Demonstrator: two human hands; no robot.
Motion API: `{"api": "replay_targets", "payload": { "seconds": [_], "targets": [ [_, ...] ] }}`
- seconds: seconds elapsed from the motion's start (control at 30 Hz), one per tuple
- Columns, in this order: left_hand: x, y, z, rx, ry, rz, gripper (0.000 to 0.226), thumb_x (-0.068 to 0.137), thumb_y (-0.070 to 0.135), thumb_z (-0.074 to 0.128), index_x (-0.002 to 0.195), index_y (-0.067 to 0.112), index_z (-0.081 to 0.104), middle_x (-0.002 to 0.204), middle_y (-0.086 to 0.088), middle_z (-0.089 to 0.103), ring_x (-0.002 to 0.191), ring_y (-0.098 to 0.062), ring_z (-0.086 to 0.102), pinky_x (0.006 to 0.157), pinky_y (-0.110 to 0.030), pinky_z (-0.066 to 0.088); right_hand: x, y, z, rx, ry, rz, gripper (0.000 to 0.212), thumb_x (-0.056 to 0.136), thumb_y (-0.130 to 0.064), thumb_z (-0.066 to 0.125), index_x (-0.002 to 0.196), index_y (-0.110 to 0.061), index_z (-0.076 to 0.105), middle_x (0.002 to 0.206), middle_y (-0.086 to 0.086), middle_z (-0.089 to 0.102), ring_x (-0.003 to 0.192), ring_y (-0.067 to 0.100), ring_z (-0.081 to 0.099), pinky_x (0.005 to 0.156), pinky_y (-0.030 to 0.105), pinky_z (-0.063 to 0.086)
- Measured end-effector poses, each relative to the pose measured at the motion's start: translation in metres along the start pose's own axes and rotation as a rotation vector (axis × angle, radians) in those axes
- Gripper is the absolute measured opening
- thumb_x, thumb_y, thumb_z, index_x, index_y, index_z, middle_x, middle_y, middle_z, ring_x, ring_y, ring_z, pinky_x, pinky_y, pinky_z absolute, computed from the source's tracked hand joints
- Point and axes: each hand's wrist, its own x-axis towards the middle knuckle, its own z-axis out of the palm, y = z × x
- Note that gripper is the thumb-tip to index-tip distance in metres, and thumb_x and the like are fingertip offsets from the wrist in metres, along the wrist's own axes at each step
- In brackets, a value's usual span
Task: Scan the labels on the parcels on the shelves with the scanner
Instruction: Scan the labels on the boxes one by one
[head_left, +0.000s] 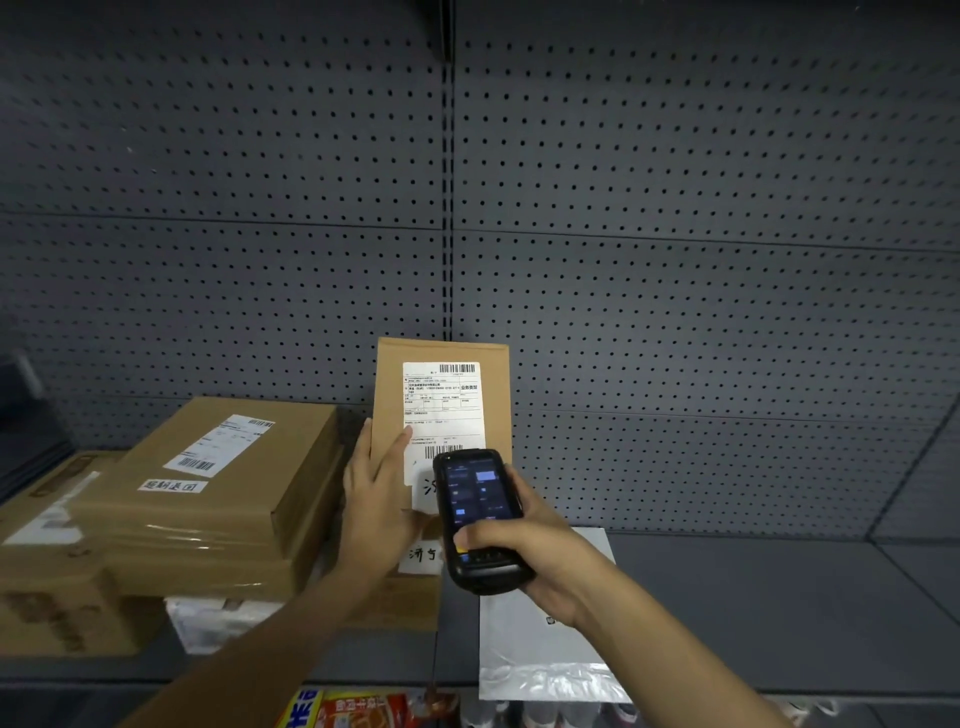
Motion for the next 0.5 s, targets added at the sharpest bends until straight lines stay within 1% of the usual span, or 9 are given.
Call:
{"api": "replay_targets", "payload": {
  "seconds": [0.07,0.13,0.27,0.33,0.4,0.5],
  "targets": [
    [0.001,0.0,-0.003,0.007,-0.01,0.0,0.092,0.071,0.019,0.079,0.147,0.031,0.028,0.159,-0.006,0.0,0.143,-0.037,0.01,0.11,-0.057,0.03,-0.002,-0.001,0.004,-0.01,0.004,-0.001,0.078,0.053,0.004,0.074,0.124,-0.022,0.056,0.107,0.012,0.072,0.09,0.026,0.069,0.067,0.031,0.057],
    [0.002,-0.001,-0.006,0.004,-0.018,-0.002,0.092,0.072,0.021,0.079,0.147,0.033,0.026,0.16,-0.003,-0.003,0.143,-0.035,0.008,0.11,-0.053,0.027,-0.003,-0.003,0.009,-0.007,0.007,0.001,0.077,0.053,0.003,0.074,0.123,-0.022,0.057,0.105,0.012,0.072,0.088,0.026,0.069,0.065,0.031,0.057],
    [0.008,-0.003,-0.01,-0.019,0.0,-0.001,0.091,0.075,0.016,0.076,0.146,0.037,0.023,0.159,0.006,-0.008,0.143,-0.029,0.003,0.111,-0.049,0.028,-0.005,-0.011,0.016,0.005,0.002,0.005,0.074,0.053,0.003,0.074,0.121,-0.021,0.058,0.104,0.014,0.073,0.086,0.027,0.07,0.062,0.031,0.057],
    [0.012,-0.006,-0.012,0.003,0.006,0.006,0.09,0.075,0.015,0.076,0.146,0.036,0.024,0.158,0.005,-0.009,0.143,-0.029,0.003,0.111,-0.048,0.028,-0.003,-0.011,0.021,0.013,0.009,0.014,0.073,0.054,0.003,0.075,0.121,-0.021,0.058,0.112,0.019,0.072,0.089,0.031,0.069,0.064,0.033,0.058],
    [0.013,-0.009,-0.012,0.023,0.008,0.007,0.089,0.075,0.013,0.076,0.146,0.033,0.026,0.159,0.001,-0.007,0.142,-0.033,0.005,0.111,-0.051,0.028,-0.001,-0.01,0.027,0.027,0.024,0.025,0.074,0.055,0.002,0.075,0.123,-0.02,0.059,0.119,0.022,0.069,0.092,0.034,0.068,0.069,0.036,0.058],
    [0.017,-0.014,-0.011,0.035,0.01,-0.005,0.091,0.072,0.018,0.078,0.146,0.031,0.027,0.159,-0.004,-0.005,0.143,-0.037,0.007,0.111,-0.053,0.027,0.003,-0.009,0.032,0.025,0.043,0.028,0.075,0.053,0.0,0.077,0.123,-0.019,0.059,0.12,0.023,0.069,0.098,0.038,0.068,0.078,0.041,0.058]
  ]
}}
